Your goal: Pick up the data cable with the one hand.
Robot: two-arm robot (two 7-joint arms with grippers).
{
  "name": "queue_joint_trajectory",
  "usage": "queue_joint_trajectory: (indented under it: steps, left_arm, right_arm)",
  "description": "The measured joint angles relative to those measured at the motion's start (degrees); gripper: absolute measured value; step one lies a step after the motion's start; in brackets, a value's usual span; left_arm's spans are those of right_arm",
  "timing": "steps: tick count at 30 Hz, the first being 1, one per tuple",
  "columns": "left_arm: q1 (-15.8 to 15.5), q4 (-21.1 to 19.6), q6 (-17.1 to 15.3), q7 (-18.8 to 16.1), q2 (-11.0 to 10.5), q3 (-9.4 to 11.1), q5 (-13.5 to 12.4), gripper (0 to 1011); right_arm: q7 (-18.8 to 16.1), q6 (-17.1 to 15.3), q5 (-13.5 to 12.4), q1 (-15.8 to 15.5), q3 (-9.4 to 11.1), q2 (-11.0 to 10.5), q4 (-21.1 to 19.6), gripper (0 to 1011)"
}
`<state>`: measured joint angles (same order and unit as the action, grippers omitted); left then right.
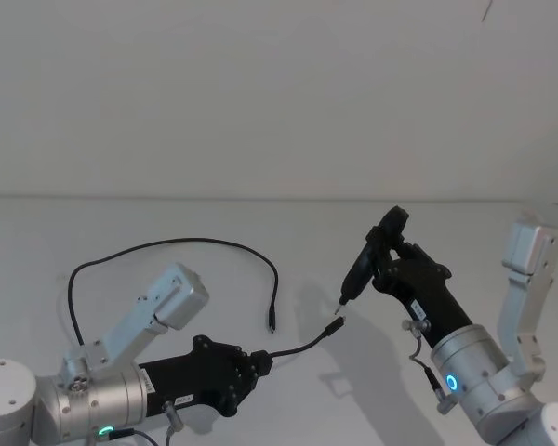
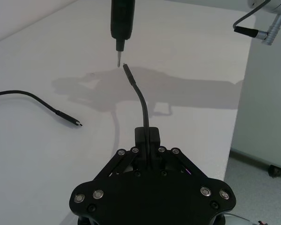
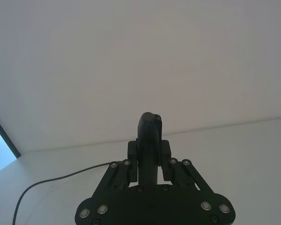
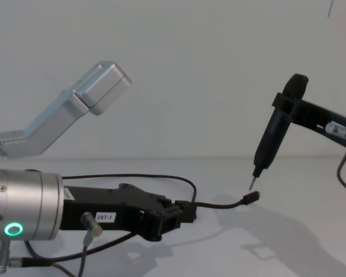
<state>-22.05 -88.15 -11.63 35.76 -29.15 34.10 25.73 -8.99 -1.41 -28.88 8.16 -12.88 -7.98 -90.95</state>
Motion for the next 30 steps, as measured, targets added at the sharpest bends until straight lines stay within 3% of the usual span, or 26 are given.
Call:
queue_joint_trajectory:
  steps: [18, 30]
  left_arm:
    - [0.0, 0.0, 0.0, 0.0, 0.0, 0.0, 0.0, 41]
    - [0.0, 0.0, 0.0, 0.0, 0.0, 0.0, 0.0, 41]
  right_arm:
    - [-0.8, -0.2, 0.0, 0.3, 0.6, -0.9, 1.2, 279]
    - [-1.3, -1.9, -1.4, 0.0, 0.8, -1.6, -0.4, 279]
